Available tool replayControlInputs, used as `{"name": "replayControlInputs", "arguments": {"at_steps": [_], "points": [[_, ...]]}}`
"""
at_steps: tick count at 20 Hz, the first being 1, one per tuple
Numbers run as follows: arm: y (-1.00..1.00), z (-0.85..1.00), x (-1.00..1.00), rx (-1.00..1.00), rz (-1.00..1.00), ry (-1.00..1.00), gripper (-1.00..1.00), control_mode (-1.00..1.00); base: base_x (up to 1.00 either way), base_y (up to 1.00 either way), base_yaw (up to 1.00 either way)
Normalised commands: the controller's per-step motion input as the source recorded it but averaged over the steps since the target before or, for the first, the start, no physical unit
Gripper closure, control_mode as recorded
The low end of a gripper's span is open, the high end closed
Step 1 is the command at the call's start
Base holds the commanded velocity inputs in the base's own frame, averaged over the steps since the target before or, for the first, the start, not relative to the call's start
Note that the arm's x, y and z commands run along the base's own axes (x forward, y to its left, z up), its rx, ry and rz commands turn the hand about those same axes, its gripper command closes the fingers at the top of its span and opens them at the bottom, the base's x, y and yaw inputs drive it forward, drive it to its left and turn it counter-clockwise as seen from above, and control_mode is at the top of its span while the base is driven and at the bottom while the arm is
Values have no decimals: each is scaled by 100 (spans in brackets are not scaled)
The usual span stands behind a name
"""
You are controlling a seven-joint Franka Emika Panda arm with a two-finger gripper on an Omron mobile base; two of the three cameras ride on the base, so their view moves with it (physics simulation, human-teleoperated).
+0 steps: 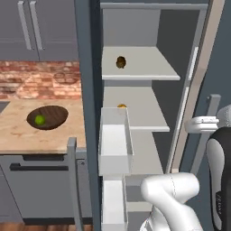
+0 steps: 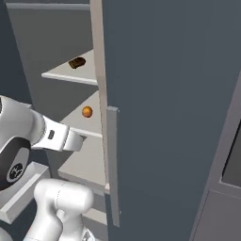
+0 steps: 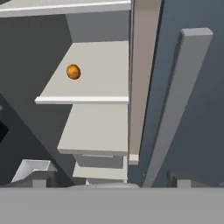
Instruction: Take the sweet potato, peach, and lime from the freezer and place them in the bowl on the counter.
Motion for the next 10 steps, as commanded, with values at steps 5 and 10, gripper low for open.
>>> {"name": "replayControlInputs", "arguments": {"at_steps": [5,10], "points": [[0,0,0,0,0,0,-100,100,84,7,37],[0,0,0,0,0,0,-100,100,62,1,51]]}}
